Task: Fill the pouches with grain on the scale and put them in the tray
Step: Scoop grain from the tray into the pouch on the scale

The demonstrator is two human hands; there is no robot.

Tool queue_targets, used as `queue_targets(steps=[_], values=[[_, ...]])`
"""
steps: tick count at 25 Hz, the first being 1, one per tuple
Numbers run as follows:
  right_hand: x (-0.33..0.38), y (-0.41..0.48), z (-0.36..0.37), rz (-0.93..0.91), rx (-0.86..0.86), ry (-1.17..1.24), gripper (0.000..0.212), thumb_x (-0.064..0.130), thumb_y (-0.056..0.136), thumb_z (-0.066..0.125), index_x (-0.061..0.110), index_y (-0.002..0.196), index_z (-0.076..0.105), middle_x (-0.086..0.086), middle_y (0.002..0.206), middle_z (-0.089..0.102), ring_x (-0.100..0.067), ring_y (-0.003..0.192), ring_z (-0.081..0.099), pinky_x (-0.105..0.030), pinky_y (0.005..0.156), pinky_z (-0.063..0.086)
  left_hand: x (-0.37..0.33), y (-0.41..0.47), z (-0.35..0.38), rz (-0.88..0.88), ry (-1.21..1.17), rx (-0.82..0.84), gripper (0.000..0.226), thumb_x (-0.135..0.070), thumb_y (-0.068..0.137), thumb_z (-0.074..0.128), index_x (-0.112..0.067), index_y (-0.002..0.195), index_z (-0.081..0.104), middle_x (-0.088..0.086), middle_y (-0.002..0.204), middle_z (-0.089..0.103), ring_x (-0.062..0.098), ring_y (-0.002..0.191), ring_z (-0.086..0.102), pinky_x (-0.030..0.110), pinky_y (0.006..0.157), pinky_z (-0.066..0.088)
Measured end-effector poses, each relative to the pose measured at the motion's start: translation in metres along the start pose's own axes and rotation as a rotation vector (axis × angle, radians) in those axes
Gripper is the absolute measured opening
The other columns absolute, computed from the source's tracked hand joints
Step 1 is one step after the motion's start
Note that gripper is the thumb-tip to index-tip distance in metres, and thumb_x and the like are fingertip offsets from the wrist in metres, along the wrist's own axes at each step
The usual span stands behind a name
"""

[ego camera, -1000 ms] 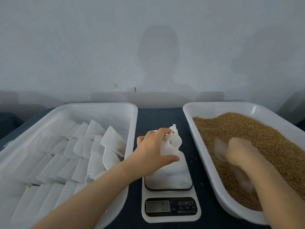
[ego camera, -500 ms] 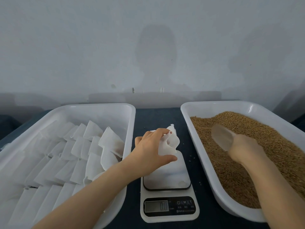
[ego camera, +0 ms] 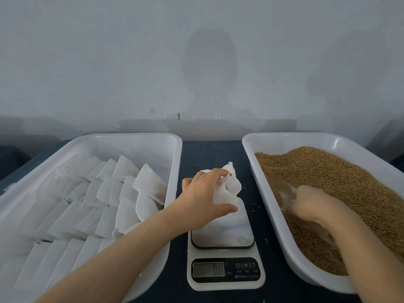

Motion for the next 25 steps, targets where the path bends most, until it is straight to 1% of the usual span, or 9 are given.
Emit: queue_targets(steps=[3,5,8,11,13,17,19,22,25], values=[[0.002,-0.004,-0.001,-0.019,0.038,0.121,0.017,0.021,0.09,0.06,0.004,0.087,0.058,-0.01,0.073,0.064,-0.019,0.057,0.06,-0.024,0.049,0.041,0.0,0.0,0.0,-0.002,0.008,0.002,0.068,-0.049,0.08,0.069,-0.036,0.135,0.032,-0.012,0.137,0.041,0.009,0.116,0.03,0.033,0.106,0.021],[0.001,-0.004,-0.002,-0.007,0.046,0.216,0.018,0.021,0.086,0.065,0.007,0.082,0.055,-0.01,0.067,0.066,-0.017,0.047,0.06,-0.023,0.045,0.044,0.0,0.0,0.001,-0.004,0.009,0.005,0.067,-0.049,0.08,0.069,-0.036,0.135,0.032,-0.012,0.137,0.041,0.01,0.12,0.031,0.033,0.106,0.021],[-0.002,-0.002,-0.003,0.002,0.032,0.36,0.027,0.019,0.081,0.071,0.005,0.087,0.049,-0.012,0.067,0.067,-0.016,0.039,0.058,-0.022,0.04,0.045,0.0,0.0,0.001,-0.012,0.013,0.009,0.068,-0.049,0.08,0.069,-0.036,0.136,0.032,-0.011,0.138,0.041,0.014,0.125,0.031,0.034,0.108,0.021],[-0.001,-0.001,-0.006,0.011,-0.008,0.508,0.036,0.018,0.08,0.074,0.002,0.104,0.051,-0.016,0.069,0.066,-0.014,0.033,0.056,-0.019,0.038,0.043,0.0,0.0,0.0,-0.01,0.012,0.011,0.067,-0.049,0.08,0.069,-0.036,0.135,0.032,-0.011,0.138,0.041,0.008,0.117,0.03,0.035,0.108,0.021],[-0.002,0.0,-0.007,0.018,-0.024,0.604,0.048,0.021,0.081,0.074,-0.004,0.115,0.05,-0.017,0.069,0.067,-0.015,0.035,0.058,-0.02,0.038,0.044,0.0,-0.001,0.0,-0.013,0.01,0.017,0.067,-0.049,0.081,0.069,-0.036,0.135,0.032,-0.011,0.138,0.041,0.006,0.112,0.028,0.035,0.108,0.021],[-0.001,-0.004,-0.009,0.017,-0.034,0.731,0.056,0.02,0.085,0.069,-0.006,0.128,0.044,-0.02,0.079,0.065,-0.019,0.044,0.063,-0.026,0.043,0.051,0.0,0.0,0.0,-0.029,0.011,0.024,0.067,-0.049,0.08,0.069,-0.037,0.135,0.032,-0.011,0.139,0.041,0.013,0.123,0.032,0.037,0.11,0.021],[0.001,-0.007,-0.01,0.002,-0.059,0.701,0.054,0.021,0.088,0.065,-0.004,0.13,0.043,-0.016,0.083,0.06,-0.015,0.039,0.062,-0.02,0.038,0.047,0.001,0.0,0.0,-0.029,0.013,0.025,0.067,-0.049,0.08,0.069,-0.037,0.135,0.032,-0.011,0.138,0.041,0.01,0.117,0.03,0.035,0.108,0.021],[-0.001,-0.01,-0.013,-0.024,-0.13,0.554,0.047,0.026,0.091,0.061,-0.003,0.125,0.048,-0.01,0.077,0.057,-0.006,0.03,0.055,-0.013,0.027,0.033,0.001,-0.001,0.0,-0.021,0.014,0.022,0.067,-0.049,0.08,0.069,-0.037,0.135,0.032,-0.011,0.138,0.041,0.009,0.113,0.028,0.033,0.105,0.021],[0.0,-0.01,-0.013,-0.031,-0.13,0.389,0.04,0.034,0.089,0.06,-0.001,0.105,0.056,-0.007,0.068,0.061,-0.016,0.044,0.061,-0.02,0.039,0.038,0.001,-0.001,0.001,-0.017,0.005,0.026,0.068,-0.049,0.08,0.069,-0.038,0.135,0.032,-0.011,0.138,0.041,0.005,0.105,0.022,0.032,0.102,0.022]])
Point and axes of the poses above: each hand's wrist, its own y-axis towards the middle knuckle, its own z-axis out of the palm, x = y × z, the point moved 3 cm from there along y, towards the middle knuckle
